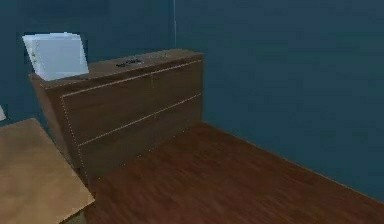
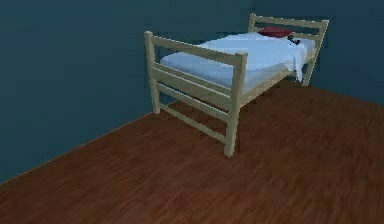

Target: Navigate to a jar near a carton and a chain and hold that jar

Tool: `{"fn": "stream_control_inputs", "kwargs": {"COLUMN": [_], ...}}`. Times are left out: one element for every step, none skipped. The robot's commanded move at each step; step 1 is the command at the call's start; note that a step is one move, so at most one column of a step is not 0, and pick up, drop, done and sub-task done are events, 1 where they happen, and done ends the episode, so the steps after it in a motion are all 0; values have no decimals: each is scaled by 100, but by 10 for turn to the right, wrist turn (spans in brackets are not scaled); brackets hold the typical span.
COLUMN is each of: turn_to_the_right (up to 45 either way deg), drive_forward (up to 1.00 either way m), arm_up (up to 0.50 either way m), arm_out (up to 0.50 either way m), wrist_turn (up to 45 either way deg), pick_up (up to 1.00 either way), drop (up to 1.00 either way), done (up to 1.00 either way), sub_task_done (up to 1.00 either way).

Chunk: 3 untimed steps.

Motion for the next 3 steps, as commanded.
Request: {"fn": "stream_control_inputs", "kwargs": {"turn_to_the_right": [-450, -450, -450], "drive_forward": [0, 0, 0], "arm_up": [0, 0, 0], "arm_out": [0, 0, 0], "wrist_turn": [0, 0, 0], "pick_up": [0, 0, 0], "drop": [0, 0, 0], "done": [0, 0, 0], "sub_task_done": [0, 0, 0]}}
